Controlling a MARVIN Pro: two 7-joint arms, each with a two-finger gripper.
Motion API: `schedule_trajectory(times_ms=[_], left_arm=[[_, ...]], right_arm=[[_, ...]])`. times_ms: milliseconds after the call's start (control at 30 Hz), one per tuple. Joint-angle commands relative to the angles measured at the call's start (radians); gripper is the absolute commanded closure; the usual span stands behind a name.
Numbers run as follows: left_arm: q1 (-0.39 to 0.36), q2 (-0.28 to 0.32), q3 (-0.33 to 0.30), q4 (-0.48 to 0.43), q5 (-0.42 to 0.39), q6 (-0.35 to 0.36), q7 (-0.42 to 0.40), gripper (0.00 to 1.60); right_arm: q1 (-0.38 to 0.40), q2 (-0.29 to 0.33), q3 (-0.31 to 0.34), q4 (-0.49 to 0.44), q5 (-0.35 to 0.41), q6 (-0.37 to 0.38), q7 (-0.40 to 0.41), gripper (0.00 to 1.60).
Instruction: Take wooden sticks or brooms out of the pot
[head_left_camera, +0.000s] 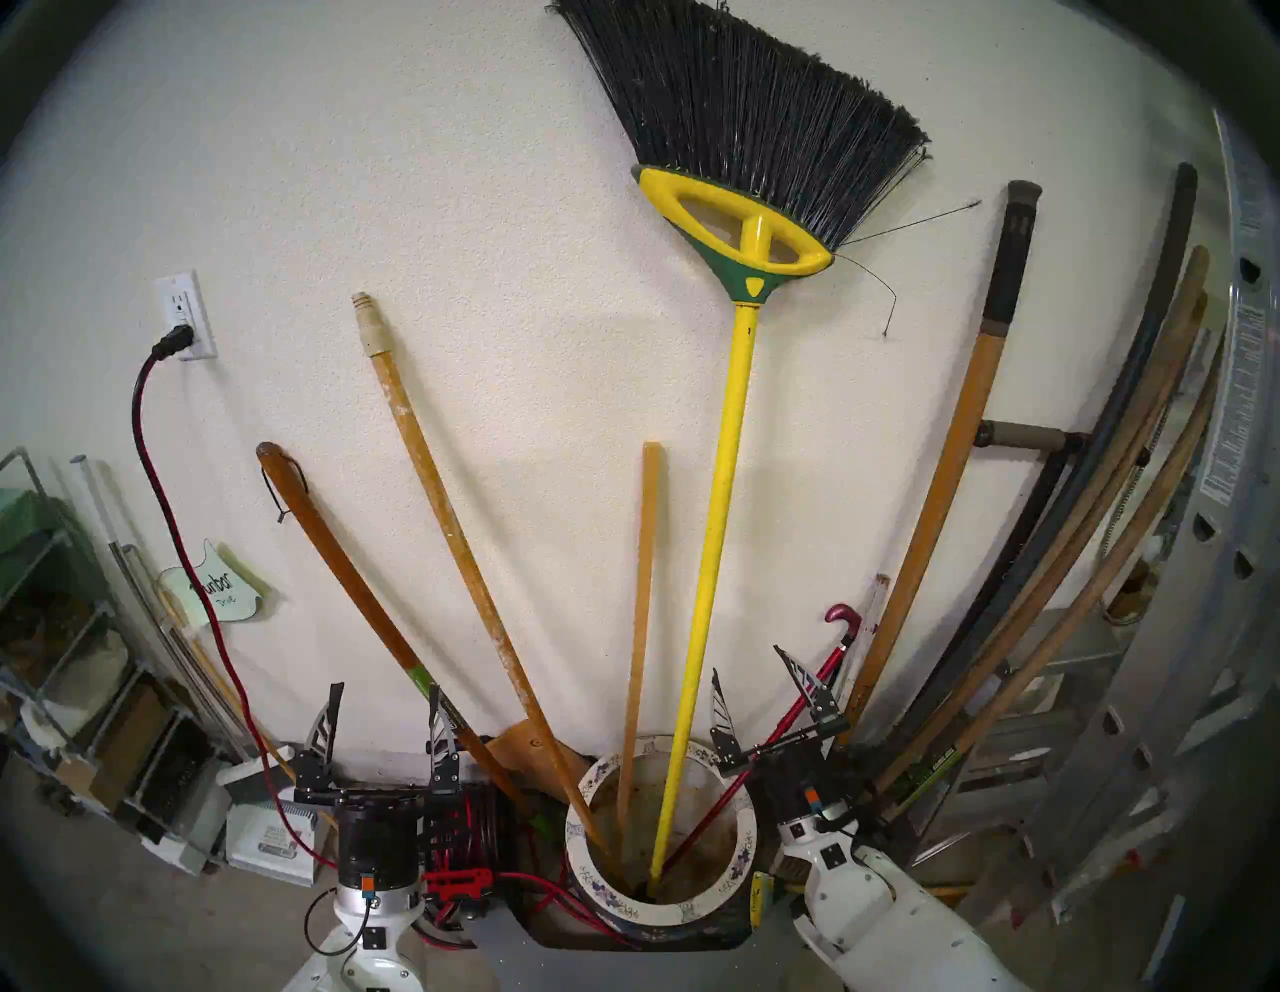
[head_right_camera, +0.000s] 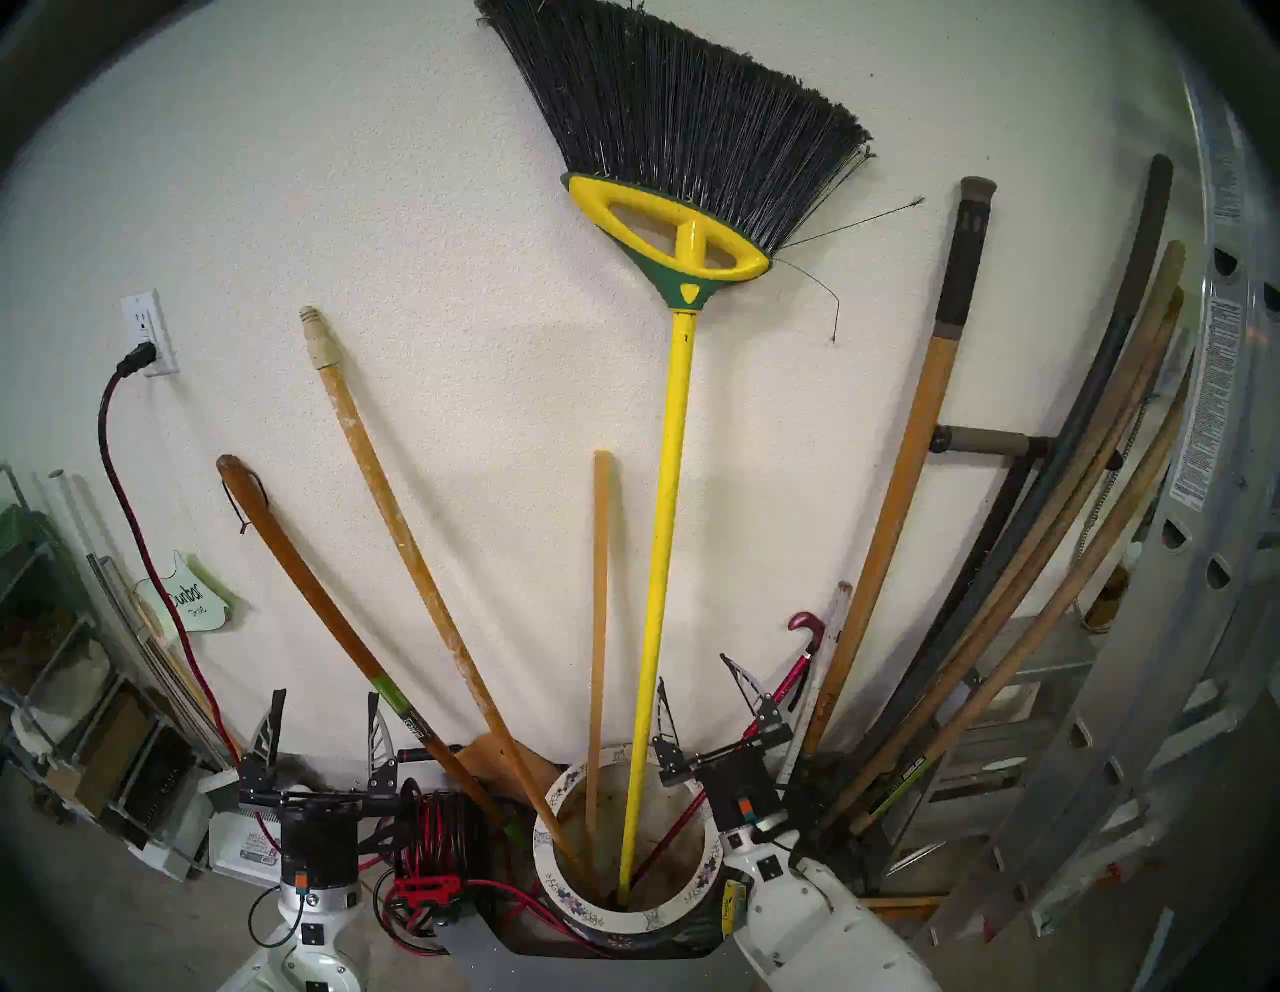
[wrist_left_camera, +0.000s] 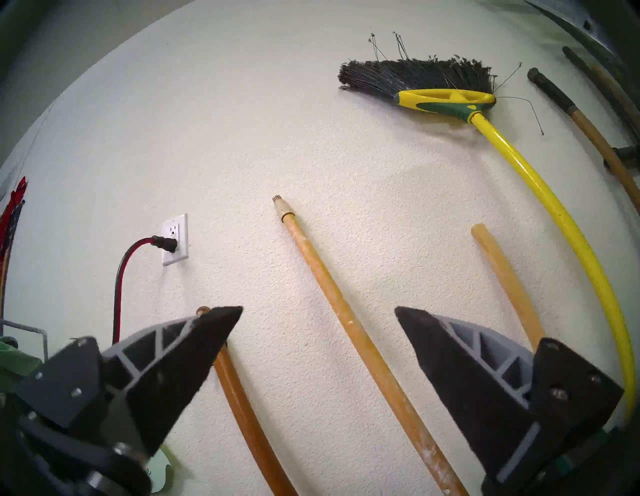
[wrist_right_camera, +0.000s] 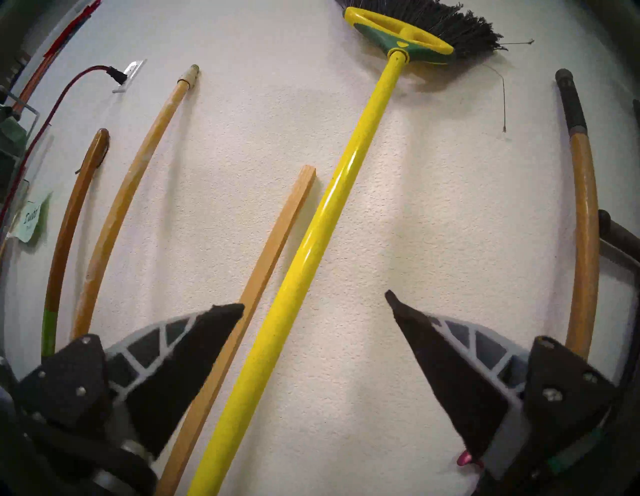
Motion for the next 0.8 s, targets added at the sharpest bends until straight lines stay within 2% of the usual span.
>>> schedule_trajectory(times_ms=[0, 233, 467, 667, 767], left_arm=[[0.038, -0.018, -0.002, -0.028, 0.021, 0.007, 0.013, 0.00], [0.065, -0.033, -0.014, -0.041, 0.046, 0.009, 0.018, 0.00], [0.073, -0.049, -0.022, -0.045, 0.064, 0.008, 0.025, 0.00], [0.070, -0.062, -0.026, -0.037, 0.080, 0.008, 0.028, 0.00], [0.066, -0.067, -0.027, -0.029, 0.083, 0.005, 0.027, 0.00]], right_arm=[[0.107, -0.095, -0.024, 0.070, 0.019, 0.005, 0.026, 0.00], [0.152, -0.159, -0.035, 0.123, 0.010, 0.032, -0.003, 0.00], [0.167, -0.218, -0.027, 0.163, -0.053, 0.083, -0.089, 0.00], [0.170, -0.242, -0.018, 0.193, -0.090, 0.135, -0.152, 0.00], [0.185, -0.255, -0.015, 0.235, -0.101, 0.137, -0.180, 0.00]])
